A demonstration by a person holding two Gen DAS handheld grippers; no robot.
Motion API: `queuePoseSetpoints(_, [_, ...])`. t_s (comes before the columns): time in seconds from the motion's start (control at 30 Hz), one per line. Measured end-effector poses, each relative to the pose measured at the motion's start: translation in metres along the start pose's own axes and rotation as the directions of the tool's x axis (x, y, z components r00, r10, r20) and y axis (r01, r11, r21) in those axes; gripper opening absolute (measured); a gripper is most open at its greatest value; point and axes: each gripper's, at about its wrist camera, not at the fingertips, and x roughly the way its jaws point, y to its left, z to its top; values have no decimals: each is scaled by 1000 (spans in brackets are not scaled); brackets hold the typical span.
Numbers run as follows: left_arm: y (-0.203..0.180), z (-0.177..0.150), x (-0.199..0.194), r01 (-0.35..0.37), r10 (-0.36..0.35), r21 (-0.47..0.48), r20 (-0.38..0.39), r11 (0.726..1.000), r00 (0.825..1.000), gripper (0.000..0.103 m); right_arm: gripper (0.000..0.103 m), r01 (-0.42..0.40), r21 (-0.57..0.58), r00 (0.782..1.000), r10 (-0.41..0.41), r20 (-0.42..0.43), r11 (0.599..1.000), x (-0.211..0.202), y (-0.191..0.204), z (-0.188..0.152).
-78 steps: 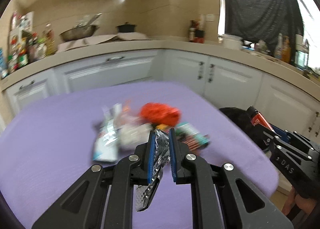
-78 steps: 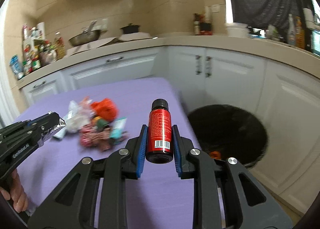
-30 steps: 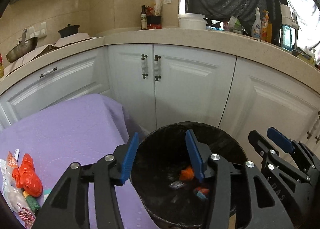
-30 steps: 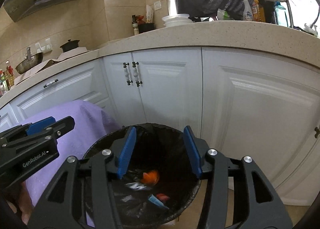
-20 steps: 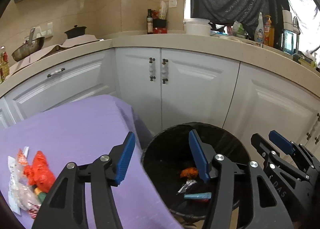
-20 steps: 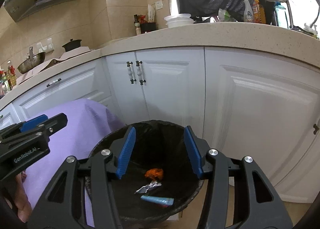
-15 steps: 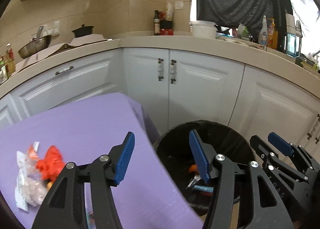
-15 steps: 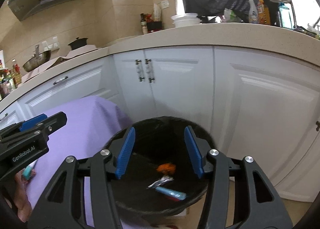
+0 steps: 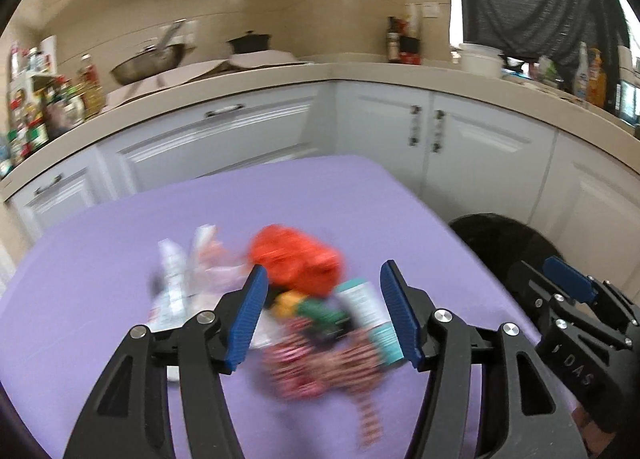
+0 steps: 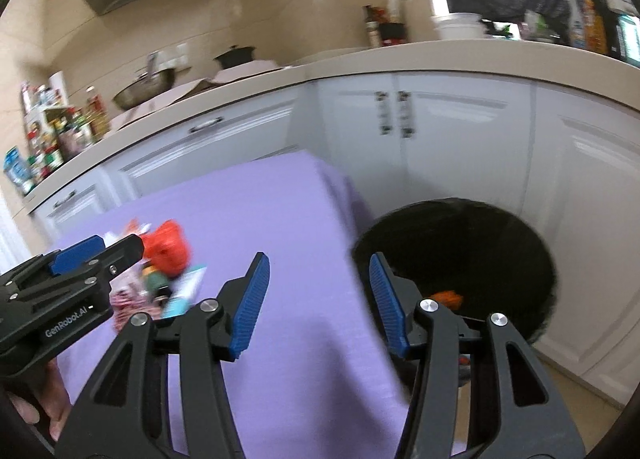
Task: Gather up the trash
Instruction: 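Return to the table and grasp the teal tube with the right tool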
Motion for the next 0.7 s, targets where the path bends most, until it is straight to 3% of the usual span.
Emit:
queuePoseSetpoints(0.3, [62,-23,-14,-111,110,-54,-21,992,994,58,51,-95,-83,995,91,-51,992,2,68,-12])
queuePoseSetpoints(0.53, [96,-36,-19,-142,138,-107,-39,984,990,58,51,-77,-134,993,63,-101,988,12,94,-18])
queuePoseSetpoints(0.7, [110,-40,-19,-154,149,-127,-47,980,988,58,37,-63,-159,990,42,-132,985,19,101,-19])
